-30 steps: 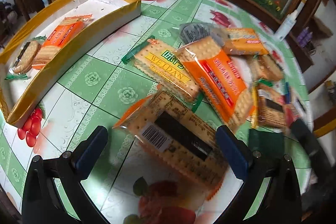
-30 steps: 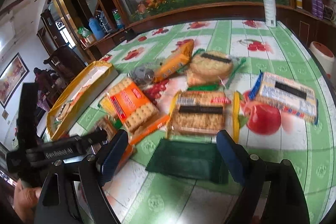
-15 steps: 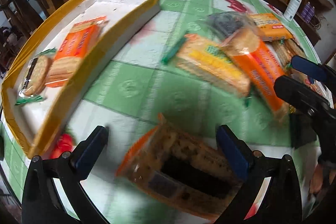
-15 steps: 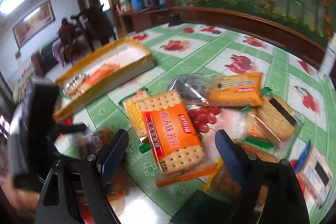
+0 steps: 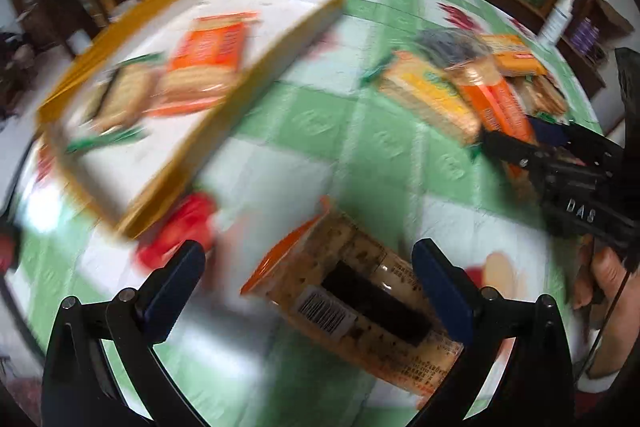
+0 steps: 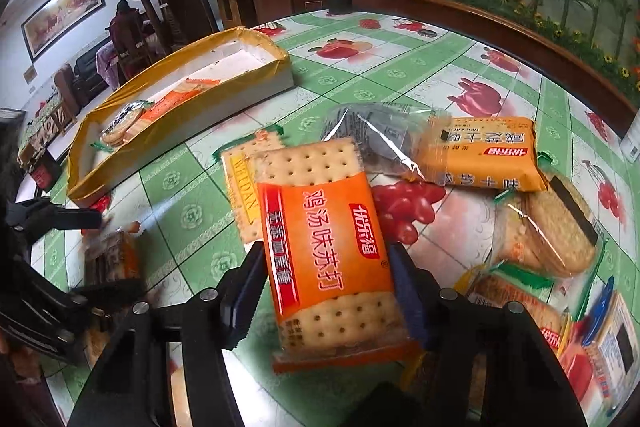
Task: Organize snacks
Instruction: 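Carry both packs over the white tray and release them inside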
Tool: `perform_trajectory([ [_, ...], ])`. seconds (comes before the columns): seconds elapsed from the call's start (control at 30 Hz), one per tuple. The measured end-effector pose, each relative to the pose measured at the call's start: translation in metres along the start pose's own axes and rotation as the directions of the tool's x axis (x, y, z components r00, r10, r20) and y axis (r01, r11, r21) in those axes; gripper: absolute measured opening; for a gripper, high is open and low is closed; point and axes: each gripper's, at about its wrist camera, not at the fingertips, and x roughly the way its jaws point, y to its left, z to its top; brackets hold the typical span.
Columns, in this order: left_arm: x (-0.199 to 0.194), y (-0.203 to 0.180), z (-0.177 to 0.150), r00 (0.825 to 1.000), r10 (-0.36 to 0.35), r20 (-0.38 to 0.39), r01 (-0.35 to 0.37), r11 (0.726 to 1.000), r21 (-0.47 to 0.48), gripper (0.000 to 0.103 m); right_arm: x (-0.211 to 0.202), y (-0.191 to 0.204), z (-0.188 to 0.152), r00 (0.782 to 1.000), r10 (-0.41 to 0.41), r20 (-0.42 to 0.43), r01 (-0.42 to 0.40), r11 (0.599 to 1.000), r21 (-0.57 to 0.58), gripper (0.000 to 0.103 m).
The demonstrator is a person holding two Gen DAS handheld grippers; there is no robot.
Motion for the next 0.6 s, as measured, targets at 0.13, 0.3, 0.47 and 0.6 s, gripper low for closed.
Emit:
perform_trajectory([
  [0.13,-0.009,0.011,-0.025,0.999,-0.030,-0.016,0.028,0.993,-0.111,0.103,0.006,0.004,-0.003,1.000,-0.010,-0.016,0.010,1.000,-0.015,0.061],
  [0.3,-0.014,0.000,-0.034,0.999,0.022,0.025,-0.020,0.997,-0.077,0.103,0.004,0.008,-0.003,1.000,-0.002,-0.011,0.002,1.000,-0.015,0.061],
  [0.47,-0.009,-0.011,-0.048,1.000,0.008,0.009,-0.008,1.000,0.002,0.103,0.004,0.007,-0.005,1.000,-0.003,-0.017,0.003,1.000,-0.004,0.057],
  [0.6,-0.015,-0.016,-0.048,0.996,-0.056,0.076,0.048,0.995,0.092,0.077,0.002,0.009,-0.007,1.000,-0.010,-0.020,0.010,1.000,0.012,0.056],
])
